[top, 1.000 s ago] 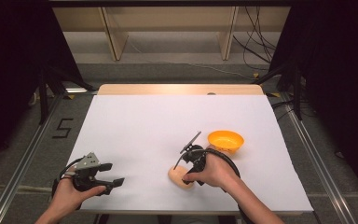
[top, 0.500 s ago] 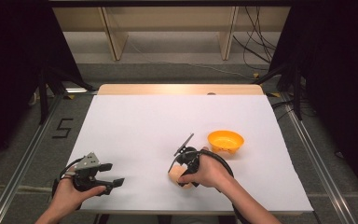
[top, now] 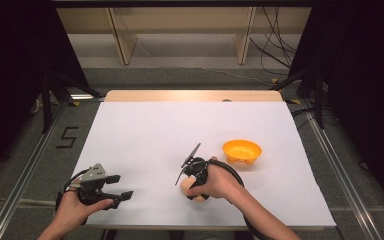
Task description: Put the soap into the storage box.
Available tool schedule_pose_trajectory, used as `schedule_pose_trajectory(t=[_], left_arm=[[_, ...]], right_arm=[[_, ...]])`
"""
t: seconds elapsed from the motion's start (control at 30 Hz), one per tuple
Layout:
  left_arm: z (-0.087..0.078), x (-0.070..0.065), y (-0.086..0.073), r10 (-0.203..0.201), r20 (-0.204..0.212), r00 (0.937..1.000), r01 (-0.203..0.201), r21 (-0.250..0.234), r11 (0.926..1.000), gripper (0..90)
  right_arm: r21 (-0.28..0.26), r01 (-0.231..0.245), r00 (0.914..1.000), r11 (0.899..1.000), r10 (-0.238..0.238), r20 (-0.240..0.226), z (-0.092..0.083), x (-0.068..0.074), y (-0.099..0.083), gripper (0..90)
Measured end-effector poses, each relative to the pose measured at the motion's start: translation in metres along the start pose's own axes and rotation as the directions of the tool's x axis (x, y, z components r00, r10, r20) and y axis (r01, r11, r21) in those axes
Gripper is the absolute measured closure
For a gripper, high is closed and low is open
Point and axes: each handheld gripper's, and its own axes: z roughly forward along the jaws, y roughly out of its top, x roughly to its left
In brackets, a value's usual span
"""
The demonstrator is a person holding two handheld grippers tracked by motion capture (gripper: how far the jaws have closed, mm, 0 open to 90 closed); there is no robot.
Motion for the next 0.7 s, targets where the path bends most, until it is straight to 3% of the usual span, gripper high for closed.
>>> schedule_pose_trajectory(t=[0.27, 0.33, 0.37, 0.63, 0.7], left_arm=[[0.000, 0.000, 0.000, -0.005, 0.001, 1.0000, 0.005, -0.006, 1.0000, 20.9], [0.000, 0.000, 0.000, -0.006, 0.002, 1.0000, 0.006, -0.006, 1.0000, 20.9], [0.000, 0.000, 0.000, -0.006, 0.002, 1.0000, 0.006, -0.005, 1.0000, 20.9], [0.000, 0.001, 0.000, 0.001, 0.001, 1.0000, -0.001, 0.005, 1.0000, 20.9], [0.000, 0.000, 0.000, 0.001, 0.002, 1.0000, -0.001, 0.004, 1.0000, 20.9]], right_arm=[[0.027, -0.002, 1.0000, 1.000, 0.002, -0.004, 0.006, 0.002, 0.004, 26.9], [0.031, 0.015, 0.9999, 0.999, -0.015, 0.000, 0.007, 0.001, 0.005, 27.5], [0.042, -0.002, 1.0000, 0.999, 0.002, 0.001, 0.007, 0.002, 0.006, 27.7], [0.047, 0.012, 0.9999, 0.999, -0.012, -0.001, 0.013, 0.001, 0.009, 28.6], [0.065, -0.005, 1.0000, 0.998, 0.006, -0.005, 0.012, 0.002, 0.010, 29.2]])
